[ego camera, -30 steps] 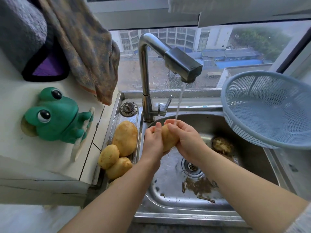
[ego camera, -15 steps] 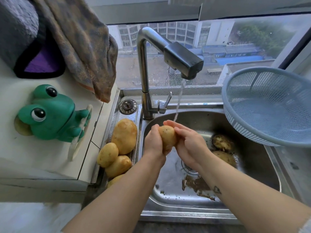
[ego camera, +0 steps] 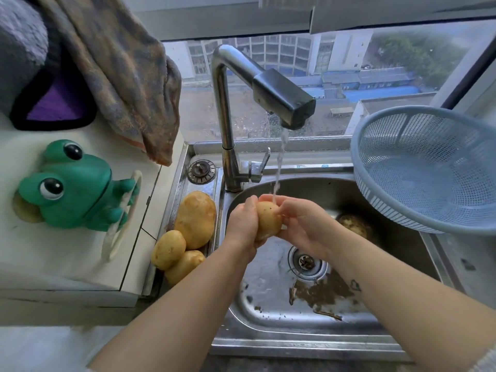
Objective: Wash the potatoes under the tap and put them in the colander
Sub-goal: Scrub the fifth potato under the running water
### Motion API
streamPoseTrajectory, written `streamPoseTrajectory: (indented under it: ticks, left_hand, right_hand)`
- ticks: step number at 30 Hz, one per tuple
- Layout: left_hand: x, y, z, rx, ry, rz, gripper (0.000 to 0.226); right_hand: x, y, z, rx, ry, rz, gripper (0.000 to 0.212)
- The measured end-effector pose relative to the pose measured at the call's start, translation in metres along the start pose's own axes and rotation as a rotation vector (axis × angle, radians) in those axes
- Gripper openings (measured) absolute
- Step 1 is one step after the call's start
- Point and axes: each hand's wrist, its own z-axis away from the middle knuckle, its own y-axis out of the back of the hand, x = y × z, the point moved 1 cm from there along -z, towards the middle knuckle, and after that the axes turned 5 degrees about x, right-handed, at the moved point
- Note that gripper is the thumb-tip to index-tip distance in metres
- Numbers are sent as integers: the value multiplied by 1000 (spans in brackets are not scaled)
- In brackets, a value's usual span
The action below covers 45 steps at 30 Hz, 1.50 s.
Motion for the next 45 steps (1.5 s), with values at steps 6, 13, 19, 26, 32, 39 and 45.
streamPoseTrajectory:
  ticks: [6,13,19,26,32,39,45]
  left_hand:
    - [-1,-2,-4,16,-105,-77,38]
    - [0,-2,-3,8,-142,-99,37]
    - [1,-1,-3,37,-213,-103,35]
    - [-1,6,-3,24,-215,-5,35]
    - [0,5,-3,17,-231,-27,34]
    - [1,5,-3,6,-217,-37,36]
    - [3,6,-3,-12,-153,-44,37]
  right_hand:
    - [-2,-3,0,23,-13,-24,35]
    - [-2,-1,0,-7,-14,-63,39]
    - [3,-5,-5,59,26,-102,29]
    - [3,-6,-2,-32,51,-108,36]
    - [1,-8,-2,-13,65,-35,34]
    - [1,-8,-1,-7,42,-58,34]
    - [2,-11,-3,-16,75,-41,26]
